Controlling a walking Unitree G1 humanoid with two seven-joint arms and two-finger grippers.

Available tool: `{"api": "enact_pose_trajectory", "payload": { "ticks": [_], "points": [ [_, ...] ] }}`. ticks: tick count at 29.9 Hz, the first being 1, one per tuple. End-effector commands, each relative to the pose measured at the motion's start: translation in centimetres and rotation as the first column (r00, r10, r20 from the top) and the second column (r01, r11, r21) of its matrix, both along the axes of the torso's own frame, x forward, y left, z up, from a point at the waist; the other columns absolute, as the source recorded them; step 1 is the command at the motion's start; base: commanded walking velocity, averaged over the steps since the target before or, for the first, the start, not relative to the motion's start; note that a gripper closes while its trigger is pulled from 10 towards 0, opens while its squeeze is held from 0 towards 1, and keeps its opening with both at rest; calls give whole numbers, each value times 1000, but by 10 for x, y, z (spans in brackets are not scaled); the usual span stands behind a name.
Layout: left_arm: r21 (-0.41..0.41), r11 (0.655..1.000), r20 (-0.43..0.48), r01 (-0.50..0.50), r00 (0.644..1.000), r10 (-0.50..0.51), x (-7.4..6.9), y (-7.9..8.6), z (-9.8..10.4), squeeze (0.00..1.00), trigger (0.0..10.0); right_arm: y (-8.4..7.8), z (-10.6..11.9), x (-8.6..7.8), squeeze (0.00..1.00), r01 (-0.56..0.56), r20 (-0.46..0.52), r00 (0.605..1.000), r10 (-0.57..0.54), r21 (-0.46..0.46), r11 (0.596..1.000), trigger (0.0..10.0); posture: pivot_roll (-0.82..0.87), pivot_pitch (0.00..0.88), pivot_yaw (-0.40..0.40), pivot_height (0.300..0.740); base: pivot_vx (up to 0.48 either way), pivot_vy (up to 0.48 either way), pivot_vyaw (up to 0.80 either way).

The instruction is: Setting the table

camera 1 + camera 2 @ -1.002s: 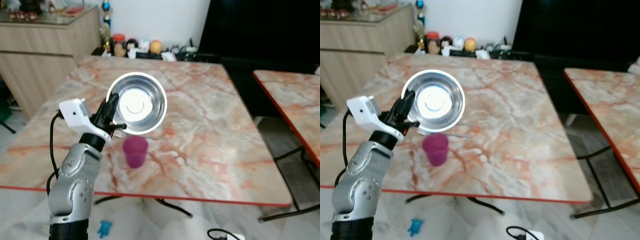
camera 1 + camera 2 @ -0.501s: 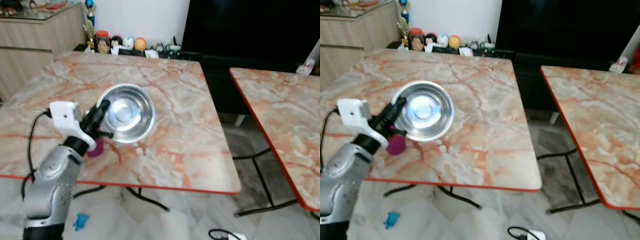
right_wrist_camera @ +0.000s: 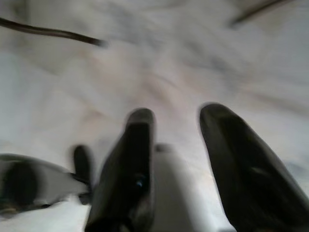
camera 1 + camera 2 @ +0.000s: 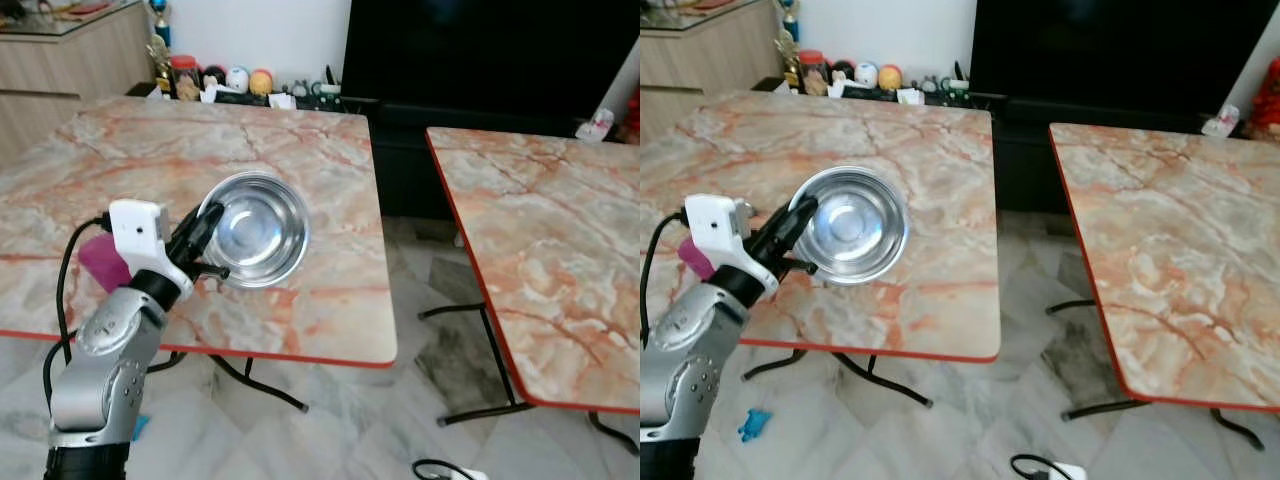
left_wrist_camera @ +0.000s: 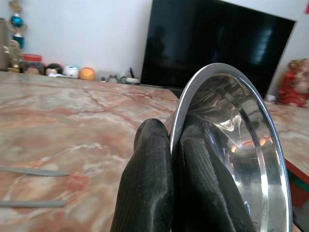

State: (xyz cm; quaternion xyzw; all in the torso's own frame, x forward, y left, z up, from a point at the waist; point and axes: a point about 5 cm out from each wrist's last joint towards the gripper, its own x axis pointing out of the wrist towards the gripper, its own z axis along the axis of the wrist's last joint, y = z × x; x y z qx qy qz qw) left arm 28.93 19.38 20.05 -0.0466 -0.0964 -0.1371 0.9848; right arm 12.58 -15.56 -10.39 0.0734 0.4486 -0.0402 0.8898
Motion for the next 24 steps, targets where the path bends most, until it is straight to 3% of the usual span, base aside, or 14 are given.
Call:
{"api": "enact_pose_trajectory", "payload": {
  "ticks": [1, 10, 24],
  "points": [
    [10, 999, 35, 42, 998, -42, 3, -10, 8, 0, 10000, -9, 0, -3, 0, 26, -3, 1000, -26, -21, 999, 10000, 152, 0, -4, 740, 0, -364, 0],
    [23, 998, 36, 61, 997, -62, 10, -11, 10, 0, 10000, -4, -1, -4, 0, 49, -2, 999, -49, -11, 999, 10000, 139, 0, 17, 740, 0, -361, 0],
    [-3, 999, 34, 45, 998, -45, 8, -15, 5, 0, 10000, -11, 0, -3, 0, 30, 2, 1000, -30, -50, 998, 10000, 112, 0, -23, 740, 0, -361, 0]
  ]
}}
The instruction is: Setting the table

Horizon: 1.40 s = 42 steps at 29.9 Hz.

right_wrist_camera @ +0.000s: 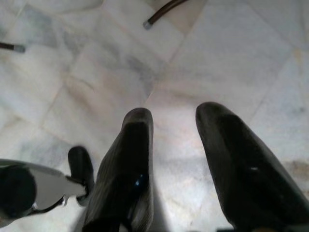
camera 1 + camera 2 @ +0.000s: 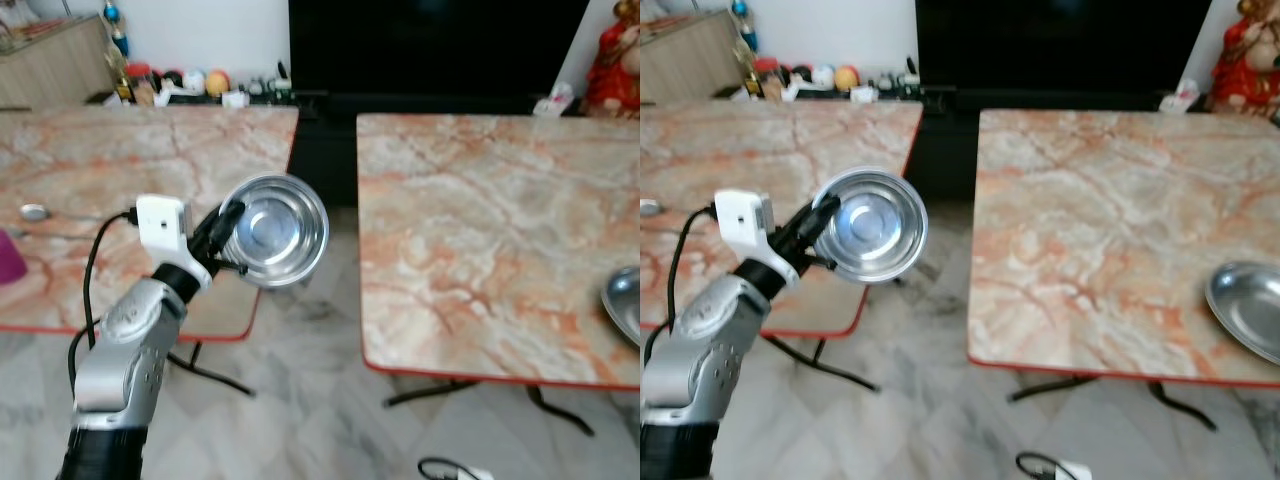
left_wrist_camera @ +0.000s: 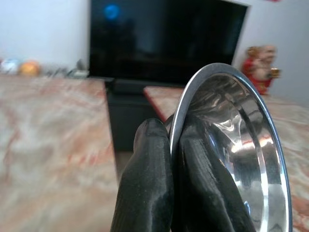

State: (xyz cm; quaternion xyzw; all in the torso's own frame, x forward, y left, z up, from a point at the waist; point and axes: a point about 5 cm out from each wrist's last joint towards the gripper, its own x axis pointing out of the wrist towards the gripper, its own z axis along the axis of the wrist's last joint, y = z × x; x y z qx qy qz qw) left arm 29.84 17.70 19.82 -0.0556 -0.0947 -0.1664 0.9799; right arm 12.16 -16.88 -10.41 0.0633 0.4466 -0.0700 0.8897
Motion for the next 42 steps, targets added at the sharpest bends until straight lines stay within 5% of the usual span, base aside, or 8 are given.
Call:
{"api": "enact_pose_trajectory", "payload": {
  "ticks": [1, 7, 42],
  "points": [
    [7, 1000, 37, -16, 999, 16, -1, 2, 7, 0, 10000, 2, 0, 1, 0, -14, 2, 1000, 14, -5, 1000, 10000, 112, 0, -23, 740, 0, -360, 0],
    [1, 1000, 35, -18, 999, 18, -1, 0, 6, 0, 10000, -12, 15, 28, 0, -13, 150, 989, 19, -40, 999, 10000, 108, 0, -26, 740, 0, -361, 0],
    [7, 1000, 30, -12, 999, 12, -2, 0, 5, 0, 10000, -6, 7, 18, 0, -18, 71, 997, 19, -14, 1000, 10000, 108, 0, -29, 740, 0, -361, 0]
  ]
}}
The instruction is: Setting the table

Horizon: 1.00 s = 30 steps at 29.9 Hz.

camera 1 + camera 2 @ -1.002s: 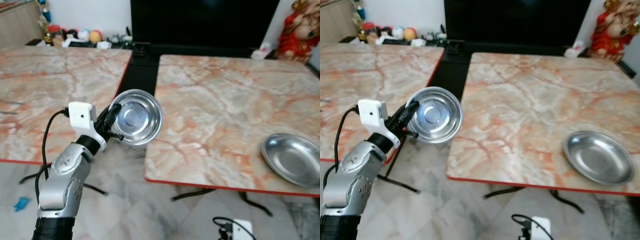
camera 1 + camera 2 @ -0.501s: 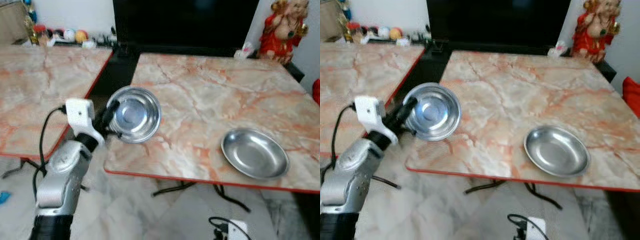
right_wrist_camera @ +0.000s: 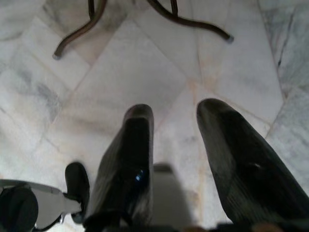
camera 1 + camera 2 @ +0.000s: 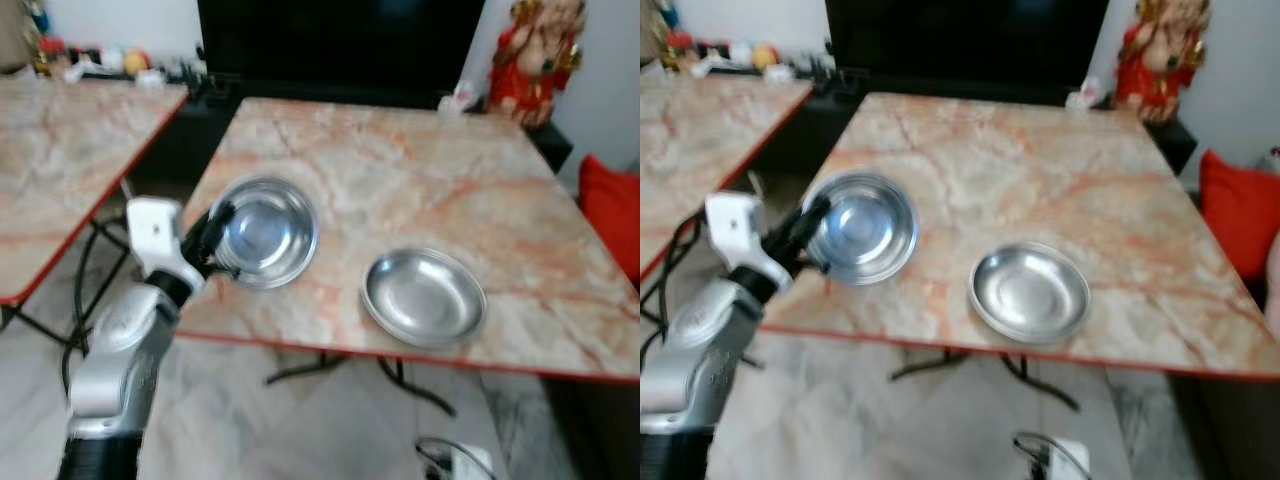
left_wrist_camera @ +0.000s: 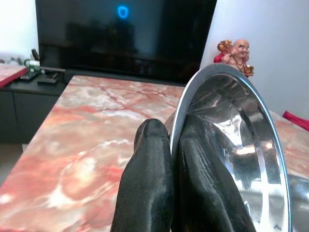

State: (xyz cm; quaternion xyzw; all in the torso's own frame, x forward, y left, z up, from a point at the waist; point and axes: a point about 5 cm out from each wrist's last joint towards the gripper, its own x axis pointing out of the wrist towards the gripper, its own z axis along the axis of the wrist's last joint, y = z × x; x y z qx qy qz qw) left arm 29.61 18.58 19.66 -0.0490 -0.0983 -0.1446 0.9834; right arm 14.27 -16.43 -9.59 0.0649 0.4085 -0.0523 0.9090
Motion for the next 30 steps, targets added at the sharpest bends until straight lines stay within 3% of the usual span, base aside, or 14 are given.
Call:
{"api": "enact_pose_trajectory", "payload": {
  "ticks": [1, 19, 30],
  "points": [
    [1, 999, 24, 34, 999, -34, 0, -9, 6, 0, 10000, -11, -1, -4, 0, 10, -18, 1000, -10, -24, 1000, 10000, 109, 0, -30, 740, 0, -364, 0],
    [-2, 999, 17, 43, 999, -43, 0, -11, 4, 0, 10000, -10, -1, -5, 0, 2, -14, 1000, -3, -24, 1000, 10000, 107, 0, -35, 740, 0, -351, 0],
    [-73, 996, -39, 58, 997, -61, 1, -8, -2, 0, 10000, -10, 0, -4, 0, 2, -3, 1000, -2, -24, 1000, 10000, 107, 0, -33, 740, 0, 0, 0]
  ]
}}
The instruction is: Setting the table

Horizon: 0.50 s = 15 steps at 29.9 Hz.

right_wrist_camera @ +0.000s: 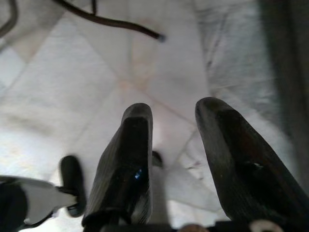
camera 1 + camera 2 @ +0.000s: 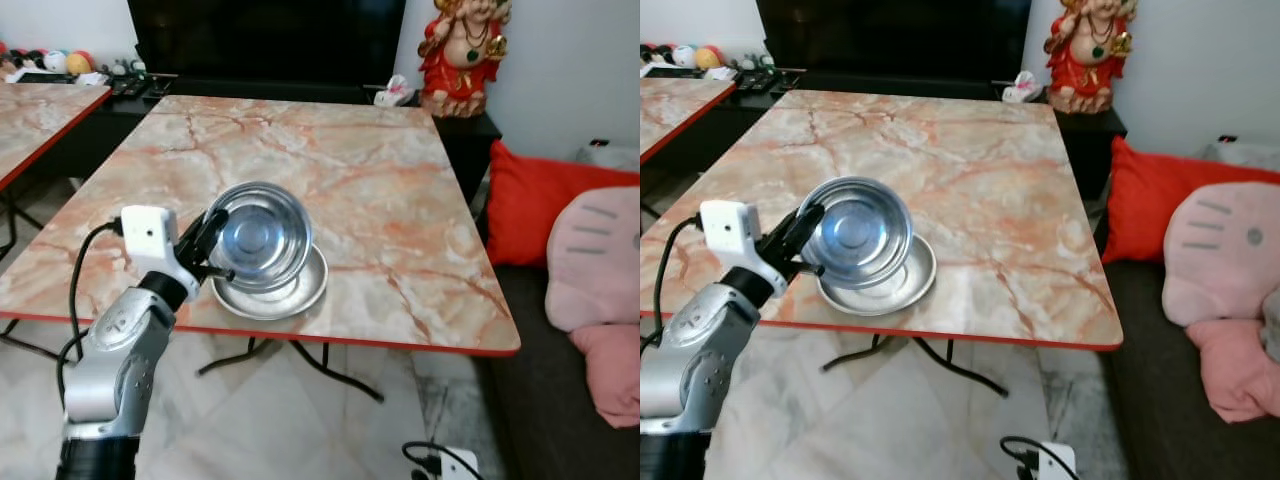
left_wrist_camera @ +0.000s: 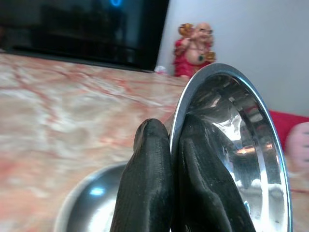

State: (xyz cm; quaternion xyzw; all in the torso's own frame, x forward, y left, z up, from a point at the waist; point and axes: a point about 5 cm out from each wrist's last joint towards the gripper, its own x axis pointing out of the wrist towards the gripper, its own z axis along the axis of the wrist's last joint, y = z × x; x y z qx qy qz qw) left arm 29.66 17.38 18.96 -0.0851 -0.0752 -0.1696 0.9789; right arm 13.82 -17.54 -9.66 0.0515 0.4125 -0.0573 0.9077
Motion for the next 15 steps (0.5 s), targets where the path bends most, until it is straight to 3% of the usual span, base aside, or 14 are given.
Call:
{"api": "enact_pose_trajectory", "payload": {
  "ticks": [1, 11, 15],
  "points": [
    [-12, 1000, -2, -4, 1000, 4, 1, 5, 3, 0, 10000, 0, 0, 1, 0, 5, 7, 1000, -5, 4, 1000, 10000, 108, 0, -33, 740, 0, 0, 0],
    [-104, 994, -100, -45, 994, 35, 13, -1, -9, 0, 10000, 2, 1, 2, 0, 3, 10, 1000, -3, 6, 1000, 10000, 103, 0, -30, 740, 0, 0, 0],
    [-70, 998, -97, -1, 995, -6, 10, -1, -10, 0, 10000, 2, 1, 2, 0, 6, 15, 1000, -6, 4, 1000, 10000, 101, 0, -29, 740, 0, 0, 0]
  ]
}}
